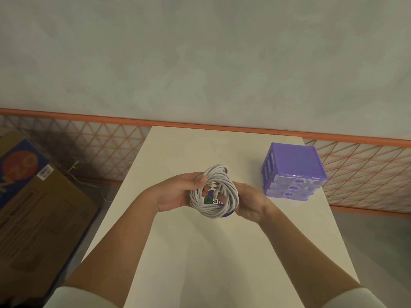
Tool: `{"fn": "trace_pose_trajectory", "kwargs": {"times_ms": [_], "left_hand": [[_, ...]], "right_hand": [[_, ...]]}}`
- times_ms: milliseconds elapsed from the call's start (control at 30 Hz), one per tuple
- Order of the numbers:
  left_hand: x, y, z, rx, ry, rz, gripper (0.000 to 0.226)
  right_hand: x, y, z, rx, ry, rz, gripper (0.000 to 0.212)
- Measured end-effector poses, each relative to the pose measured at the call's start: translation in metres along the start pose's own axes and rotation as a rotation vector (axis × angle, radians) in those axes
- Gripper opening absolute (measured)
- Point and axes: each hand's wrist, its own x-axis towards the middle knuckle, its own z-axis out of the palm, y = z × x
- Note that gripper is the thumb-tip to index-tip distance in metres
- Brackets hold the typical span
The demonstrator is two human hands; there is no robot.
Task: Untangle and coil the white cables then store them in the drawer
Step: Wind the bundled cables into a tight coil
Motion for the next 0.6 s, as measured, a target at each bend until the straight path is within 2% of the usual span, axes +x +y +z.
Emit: {"fn": "trace_pose_trajectory", "kwargs": {"times_ms": [33, 167, 333, 400, 533, 600], "left_hand": [[-0.001, 0.0, -0.001, -0.005, 0.018, 0.007, 0.031], [-0.002, -0.003, -0.005, -0.031, 0.075, 0.013, 0.06], [0.0, -0.007, -0.003, -0.073, 0.118, 0.011, 0.055], [-0.001, -0.007, -0.001, -0.052, 0.102, 0.002, 0.046], [-0.002, -0.008, -0.001, -0.045, 0.097, 0.007, 0.049], [-0.002, -0.01, -0.001, -0.064, 0.113, 0.013, 0.051]], "right_hand": [[-0.001, 0.002, 0.003, 0.067, 0.004, 0.008, 0.029], [-0.003, 0.009, 0.011, 0.275, 0.024, -0.026, 0.049], [0.004, 0.018, 0.017, 0.084, 0.104, -0.022, 0.027], [0.006, 0.019, 0.018, 0.04, 0.081, 0.019, 0.033], [0.005, 0.015, 0.012, 0.083, 0.048, 0.06, 0.059], [0.0, 0.009, 0.011, 0.052, 0.039, 0.079, 0.063]]}}
